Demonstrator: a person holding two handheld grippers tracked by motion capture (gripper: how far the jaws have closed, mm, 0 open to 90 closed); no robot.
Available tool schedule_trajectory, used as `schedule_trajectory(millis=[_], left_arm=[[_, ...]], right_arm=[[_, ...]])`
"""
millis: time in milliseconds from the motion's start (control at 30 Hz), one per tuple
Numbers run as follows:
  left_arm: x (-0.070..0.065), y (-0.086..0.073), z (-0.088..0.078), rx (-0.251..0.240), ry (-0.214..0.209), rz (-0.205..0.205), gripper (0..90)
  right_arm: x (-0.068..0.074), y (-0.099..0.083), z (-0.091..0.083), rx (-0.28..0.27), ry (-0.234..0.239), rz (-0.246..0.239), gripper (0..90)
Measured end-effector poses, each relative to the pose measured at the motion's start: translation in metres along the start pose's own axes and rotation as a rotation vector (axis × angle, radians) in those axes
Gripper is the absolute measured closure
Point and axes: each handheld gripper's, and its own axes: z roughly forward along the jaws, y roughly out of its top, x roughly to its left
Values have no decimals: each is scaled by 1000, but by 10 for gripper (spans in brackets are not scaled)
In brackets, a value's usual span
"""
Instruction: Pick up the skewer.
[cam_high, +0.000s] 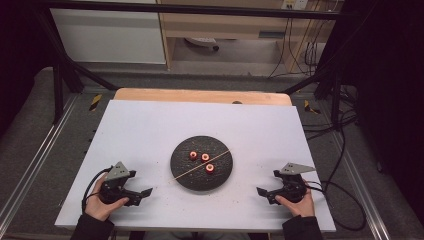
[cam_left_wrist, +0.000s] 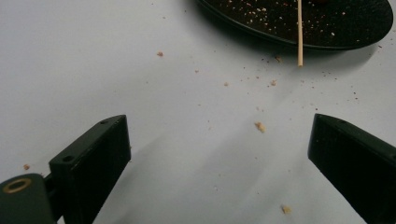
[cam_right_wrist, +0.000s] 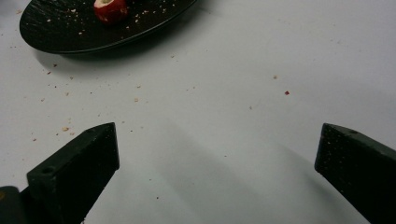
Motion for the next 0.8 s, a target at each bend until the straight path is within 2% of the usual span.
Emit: schedule_trajectory(millis=[400, 800], left_arm=[[-6, 4, 2, 10, -10, 10, 60], [-16, 21, 5, 16, -22, 32, 99]], right_arm=[[0, 1, 0, 2, 5, 6, 8], [0, 1, -2, -10, 7, 13, 10]])
